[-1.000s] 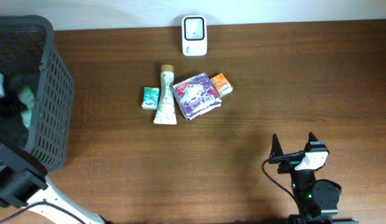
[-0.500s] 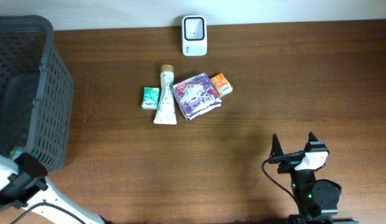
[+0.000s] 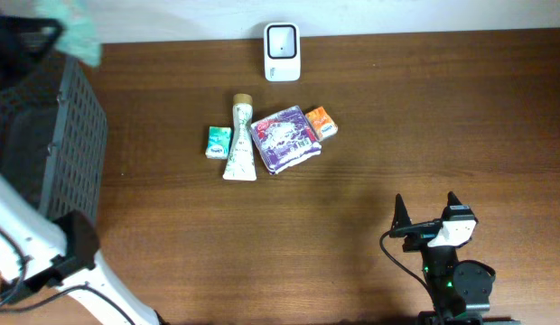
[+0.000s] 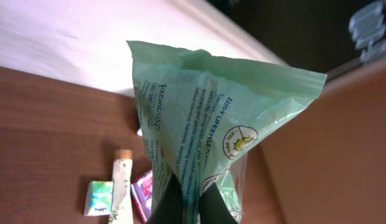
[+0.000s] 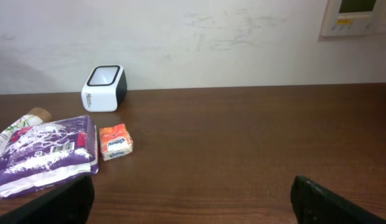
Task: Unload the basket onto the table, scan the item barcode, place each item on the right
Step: 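Place the light green pack on the table left of the Dove pack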
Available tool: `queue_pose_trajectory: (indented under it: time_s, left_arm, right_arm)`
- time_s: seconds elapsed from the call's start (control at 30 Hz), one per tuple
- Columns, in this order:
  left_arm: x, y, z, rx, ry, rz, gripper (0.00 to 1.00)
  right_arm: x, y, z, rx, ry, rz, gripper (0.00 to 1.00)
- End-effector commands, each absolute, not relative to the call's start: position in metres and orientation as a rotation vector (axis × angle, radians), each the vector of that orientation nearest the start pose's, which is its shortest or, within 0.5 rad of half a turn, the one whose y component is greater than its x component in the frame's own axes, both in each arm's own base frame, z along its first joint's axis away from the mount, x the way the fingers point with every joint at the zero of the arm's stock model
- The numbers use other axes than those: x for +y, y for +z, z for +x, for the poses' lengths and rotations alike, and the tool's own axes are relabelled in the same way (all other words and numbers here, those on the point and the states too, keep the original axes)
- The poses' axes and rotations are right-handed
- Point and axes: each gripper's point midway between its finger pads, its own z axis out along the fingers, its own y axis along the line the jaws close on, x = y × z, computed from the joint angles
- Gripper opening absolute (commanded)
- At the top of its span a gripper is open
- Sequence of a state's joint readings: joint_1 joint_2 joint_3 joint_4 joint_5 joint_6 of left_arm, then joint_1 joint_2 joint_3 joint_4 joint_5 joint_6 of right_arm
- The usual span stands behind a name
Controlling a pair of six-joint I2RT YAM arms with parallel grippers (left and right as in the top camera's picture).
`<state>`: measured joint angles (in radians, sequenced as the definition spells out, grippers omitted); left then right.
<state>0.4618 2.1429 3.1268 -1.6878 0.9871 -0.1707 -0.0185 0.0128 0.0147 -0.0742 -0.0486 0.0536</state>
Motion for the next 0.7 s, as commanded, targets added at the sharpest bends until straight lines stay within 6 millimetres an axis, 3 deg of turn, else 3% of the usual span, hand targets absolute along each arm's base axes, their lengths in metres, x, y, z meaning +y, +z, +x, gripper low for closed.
queue_pose_trajectory:
  time_s: [0.0,0.17,0.3,0.5,0.67]
  left_arm:
    - [-0.001,0.453,0.41,2.131,-0.746,-0.024,0.0]
    - [-0.029,0.414,0.428,2.294,-0.439,-0.034,0.0]
    - [-0.039,0.367,0.438,2.457,-0.176,-0.121,0.0]
    - [-0.037,0.269,0.432,2.738,0.216,-0.285,0.0]
    - [-0.048,0.19,0.437,2.872,0.291,-0.235,0.0]
  right_arm:
    - [0.004,0.156,0.246,1.647,0.072,0.027,0.99]
    - [0.004,0.156,0.246,1.648,0.072,0.027,0.99]
    - [0.004,0.156,0.246,1.647,0.072,0.027,0.99]
    - [0.004,0.156,0.246,1.648,0.072,0.027,0.99]
    - [0.004,0.156,0.246,1.647,0.072,0.027,0.99]
